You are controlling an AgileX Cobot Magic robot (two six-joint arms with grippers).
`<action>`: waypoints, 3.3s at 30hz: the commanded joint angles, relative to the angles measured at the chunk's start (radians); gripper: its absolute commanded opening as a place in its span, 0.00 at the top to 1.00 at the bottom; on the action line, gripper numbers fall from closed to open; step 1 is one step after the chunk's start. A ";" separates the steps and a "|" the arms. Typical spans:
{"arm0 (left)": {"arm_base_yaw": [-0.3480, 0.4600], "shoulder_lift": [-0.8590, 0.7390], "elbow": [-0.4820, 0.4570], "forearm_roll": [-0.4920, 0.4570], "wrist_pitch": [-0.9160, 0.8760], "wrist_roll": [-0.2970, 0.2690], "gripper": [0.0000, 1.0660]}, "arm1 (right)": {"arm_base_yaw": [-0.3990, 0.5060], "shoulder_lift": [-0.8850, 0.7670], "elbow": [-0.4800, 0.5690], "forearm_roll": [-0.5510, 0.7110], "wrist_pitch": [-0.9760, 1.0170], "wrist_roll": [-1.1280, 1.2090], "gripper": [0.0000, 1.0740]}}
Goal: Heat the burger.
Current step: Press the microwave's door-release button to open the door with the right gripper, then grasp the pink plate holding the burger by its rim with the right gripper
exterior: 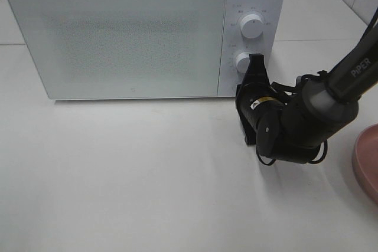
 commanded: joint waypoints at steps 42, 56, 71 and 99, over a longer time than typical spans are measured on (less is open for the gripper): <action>0.001 -0.019 0.004 -0.003 -0.014 -0.005 0.12 | -0.031 0.059 -0.210 0.045 -0.170 -0.143 1.00; 0.001 -0.019 0.004 -0.003 -0.014 -0.005 0.12 | -0.028 0.044 -0.180 0.050 -0.059 -0.138 1.00; 0.001 -0.019 0.004 -0.003 -0.014 -0.005 0.12 | -0.028 -0.061 -0.077 0.033 0.189 -0.133 1.00; 0.001 -0.019 0.004 -0.003 -0.014 -0.004 0.12 | -0.080 -0.385 0.104 0.025 0.708 -0.797 1.00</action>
